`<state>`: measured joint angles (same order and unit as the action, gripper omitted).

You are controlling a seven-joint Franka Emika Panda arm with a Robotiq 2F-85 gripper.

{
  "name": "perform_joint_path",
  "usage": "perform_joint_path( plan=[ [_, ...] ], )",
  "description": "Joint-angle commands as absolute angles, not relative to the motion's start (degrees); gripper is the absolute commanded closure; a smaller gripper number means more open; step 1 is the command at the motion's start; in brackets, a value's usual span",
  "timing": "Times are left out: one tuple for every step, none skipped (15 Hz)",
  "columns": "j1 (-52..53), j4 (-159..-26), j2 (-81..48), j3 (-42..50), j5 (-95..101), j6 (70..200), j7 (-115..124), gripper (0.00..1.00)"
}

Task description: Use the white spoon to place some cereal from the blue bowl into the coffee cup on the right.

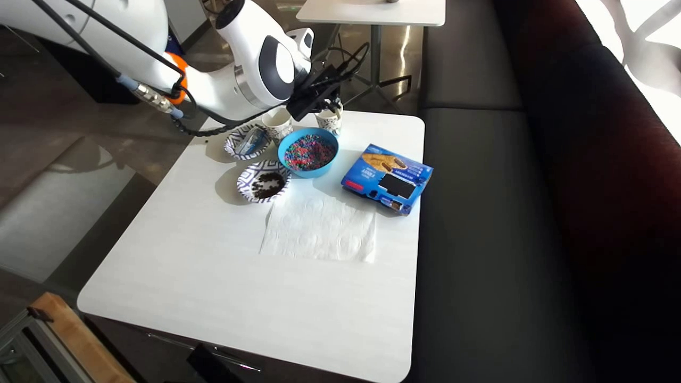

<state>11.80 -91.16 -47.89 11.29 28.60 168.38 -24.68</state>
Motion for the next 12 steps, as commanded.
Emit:
perform_joint_path(
  plan=[
    [16.5, -88.2, -50.6, 16.2, 33.1, 166.5, -19.6, 0.97],
    [17.7, -87.8, -51.0, 17.5, 34.2, 166.4, -18.7, 0.97],
    [18.8, -87.3, -51.5, 18.6, 35.3, 166.3, -17.7, 0.97],
    [20.0, -87.0, -52.0, 20.0, 36.7, 166.3, -16.4, 0.97],
    [21.0, -86.7, -52.4, 21.2, 38.1, 166.1, -15.2, 0.97],
    [22.3, -86.3, -52.8, 22.6, 39.8, 165.7, -13.7, 0.97],
    [23.1, -86.0, -53.1, 23.5, 41.4, 165.3, -12.4, 0.97],
    [24.0, -85.9, -53.2, 24.4, 43.2, 164.4, -10.9, 0.97],
    [24.8, -85.9, -53.3, 25.1, 45.3, 163.3, -9.4, 0.97],
    [25.4, -85.8, -53.2, 25.6, 47.5, 162.4, -8.0, 0.97],
    [25.7, -85.7, -53.2, 25.6, 49.8, 161.4, -6.5, 0.97],
    [25.9, -85.6, -53.1, 25.6, 52.3, 160.9, -5.1, 0.97]
  ],
)
